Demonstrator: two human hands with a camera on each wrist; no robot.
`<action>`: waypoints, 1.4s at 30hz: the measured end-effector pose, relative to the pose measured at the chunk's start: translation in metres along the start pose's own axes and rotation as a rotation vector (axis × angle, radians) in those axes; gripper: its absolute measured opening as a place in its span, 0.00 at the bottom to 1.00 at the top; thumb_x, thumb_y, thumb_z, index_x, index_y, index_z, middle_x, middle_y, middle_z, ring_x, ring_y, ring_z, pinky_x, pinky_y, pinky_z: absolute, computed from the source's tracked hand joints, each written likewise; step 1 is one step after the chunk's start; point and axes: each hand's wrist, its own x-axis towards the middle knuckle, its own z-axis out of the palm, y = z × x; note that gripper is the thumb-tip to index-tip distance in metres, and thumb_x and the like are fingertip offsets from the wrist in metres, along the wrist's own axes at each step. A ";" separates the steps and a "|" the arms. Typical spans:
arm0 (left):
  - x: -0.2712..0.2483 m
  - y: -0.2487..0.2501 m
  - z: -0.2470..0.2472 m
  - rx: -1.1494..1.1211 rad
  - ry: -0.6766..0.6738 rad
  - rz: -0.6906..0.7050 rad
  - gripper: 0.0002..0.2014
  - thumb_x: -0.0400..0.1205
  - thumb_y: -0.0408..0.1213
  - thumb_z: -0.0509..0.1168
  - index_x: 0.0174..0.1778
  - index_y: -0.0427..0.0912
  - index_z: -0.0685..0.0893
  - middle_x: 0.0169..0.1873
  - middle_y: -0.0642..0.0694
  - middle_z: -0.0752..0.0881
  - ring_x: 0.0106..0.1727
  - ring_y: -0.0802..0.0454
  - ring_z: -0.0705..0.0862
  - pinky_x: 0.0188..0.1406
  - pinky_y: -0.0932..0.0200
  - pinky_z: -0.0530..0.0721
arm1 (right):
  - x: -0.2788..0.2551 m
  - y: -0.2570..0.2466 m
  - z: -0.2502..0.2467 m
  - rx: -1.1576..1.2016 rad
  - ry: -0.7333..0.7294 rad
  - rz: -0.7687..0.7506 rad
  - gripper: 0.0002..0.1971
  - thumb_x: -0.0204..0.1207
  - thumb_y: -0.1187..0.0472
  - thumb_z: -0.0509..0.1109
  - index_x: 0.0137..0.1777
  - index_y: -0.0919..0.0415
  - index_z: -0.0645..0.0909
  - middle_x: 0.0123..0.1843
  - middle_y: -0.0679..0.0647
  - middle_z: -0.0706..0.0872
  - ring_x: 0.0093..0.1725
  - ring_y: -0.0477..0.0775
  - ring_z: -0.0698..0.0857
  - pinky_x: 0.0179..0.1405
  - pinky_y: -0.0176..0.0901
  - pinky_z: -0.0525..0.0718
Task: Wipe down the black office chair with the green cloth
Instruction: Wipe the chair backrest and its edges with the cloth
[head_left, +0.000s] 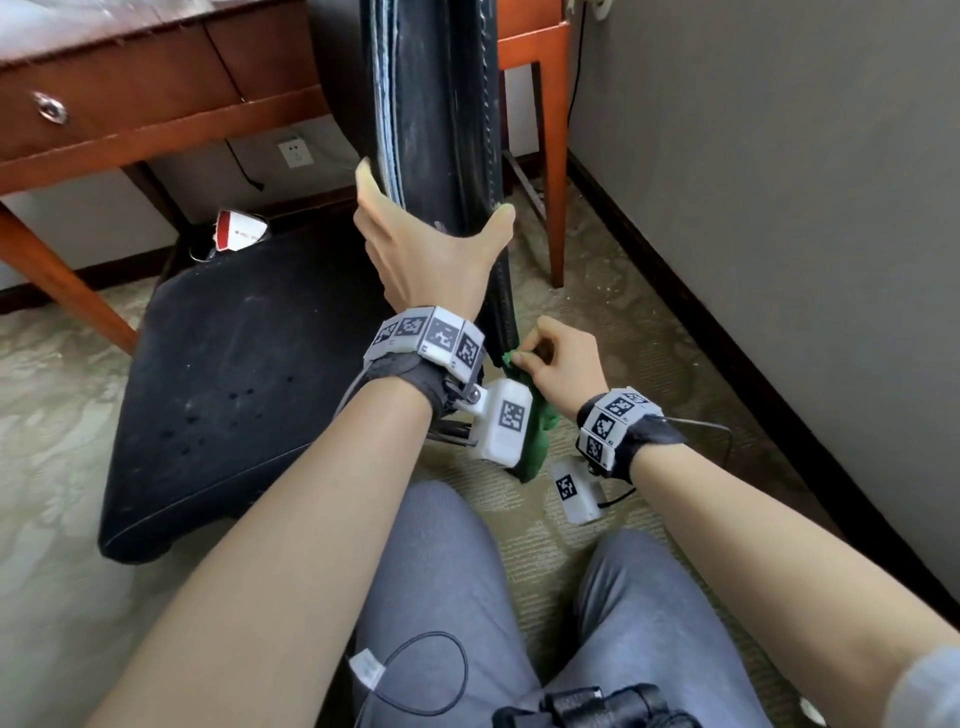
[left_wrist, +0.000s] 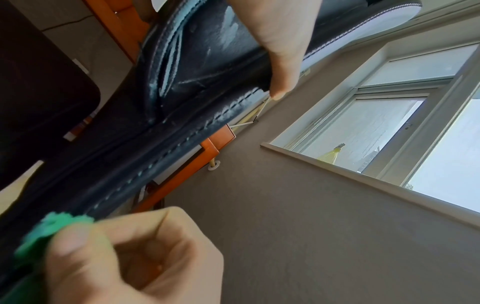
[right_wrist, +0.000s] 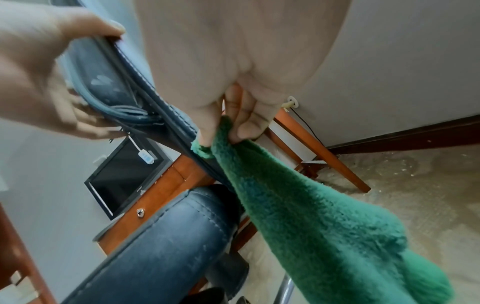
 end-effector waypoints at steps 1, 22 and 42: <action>-0.003 -0.006 0.000 -0.022 -0.010 -0.007 0.61 0.58 0.59 0.82 0.83 0.48 0.55 0.72 0.48 0.70 0.70 0.49 0.76 0.58 0.57 0.76 | 0.000 0.000 -0.001 0.007 0.005 0.006 0.10 0.70 0.65 0.78 0.34 0.59 0.79 0.33 0.47 0.83 0.33 0.37 0.77 0.35 0.23 0.73; -0.049 -0.123 0.003 0.208 -0.587 -0.181 0.31 0.72 0.28 0.64 0.73 0.45 0.69 0.68 0.48 0.83 0.68 0.44 0.79 0.69 0.45 0.78 | -0.004 0.002 0.012 -0.022 0.153 -0.077 0.08 0.71 0.65 0.77 0.37 0.64 0.79 0.33 0.44 0.82 0.36 0.49 0.82 0.44 0.47 0.82; -0.044 -0.062 0.022 0.522 -0.520 -0.218 0.47 0.63 0.80 0.63 0.63 0.42 0.74 0.58 0.42 0.85 0.60 0.36 0.83 0.66 0.38 0.77 | -0.013 0.037 0.019 0.023 0.054 0.091 0.08 0.71 0.63 0.78 0.37 0.61 0.80 0.35 0.46 0.84 0.37 0.44 0.80 0.41 0.37 0.77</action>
